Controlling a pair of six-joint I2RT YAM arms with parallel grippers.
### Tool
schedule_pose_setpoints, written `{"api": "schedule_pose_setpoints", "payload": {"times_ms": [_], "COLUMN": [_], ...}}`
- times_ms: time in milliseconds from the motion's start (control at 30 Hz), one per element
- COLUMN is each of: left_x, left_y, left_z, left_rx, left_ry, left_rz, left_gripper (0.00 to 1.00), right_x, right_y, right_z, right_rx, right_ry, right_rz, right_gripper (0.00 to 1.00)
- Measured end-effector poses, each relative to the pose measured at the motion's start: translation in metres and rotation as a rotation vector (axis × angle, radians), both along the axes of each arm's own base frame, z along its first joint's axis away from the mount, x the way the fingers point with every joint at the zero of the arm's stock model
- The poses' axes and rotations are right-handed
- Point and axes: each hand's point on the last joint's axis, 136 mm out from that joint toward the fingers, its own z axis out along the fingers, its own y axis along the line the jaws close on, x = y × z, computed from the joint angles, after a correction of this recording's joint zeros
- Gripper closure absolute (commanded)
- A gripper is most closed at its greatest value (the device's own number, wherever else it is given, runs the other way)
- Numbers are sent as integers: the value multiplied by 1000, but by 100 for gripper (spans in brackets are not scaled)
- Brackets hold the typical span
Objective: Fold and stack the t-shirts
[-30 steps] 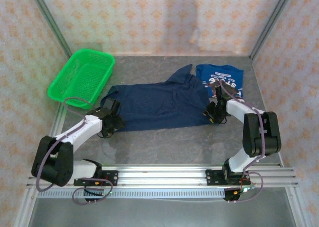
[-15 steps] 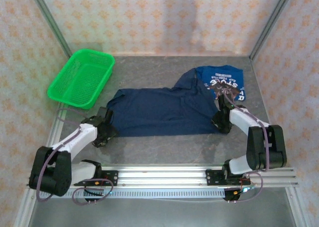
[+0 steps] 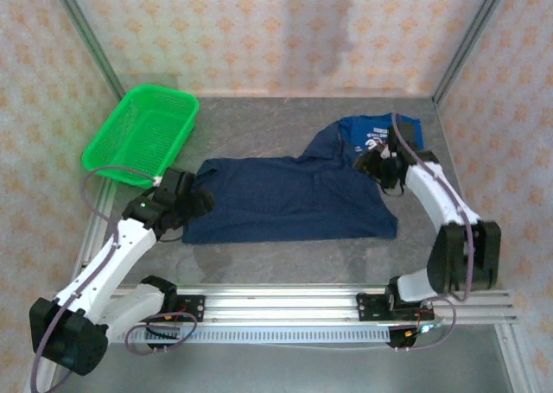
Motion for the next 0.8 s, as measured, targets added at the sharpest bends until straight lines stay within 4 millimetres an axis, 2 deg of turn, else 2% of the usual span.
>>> {"api": "schedule_pose_setpoints", "payload": {"times_ms": [100,233,333,533,800], "left_x": [12,19,21,19,16], "left_y": [-15,-32,-37,-35,-32], "left_z": [16,38,51,57,57], "left_rx": [-6,-3,-5,-2,6], "left_ry": [-47,-116,-161,-184,-191], "left_rz": [-75,-161,-193,-195,-186], "left_gripper": [23,18,18,18,19], "right_x": [23,32,38,46,44], "right_y": [11,18,19,21,21], "right_z": [-14,-42,-54,-61,-81], "right_rx": [9,10,-4,-13,-27], "right_ry": [9,66,81,83,128], "right_rz": [102,192,236,282,295], "right_gripper": [53,54,54,59,62]}}
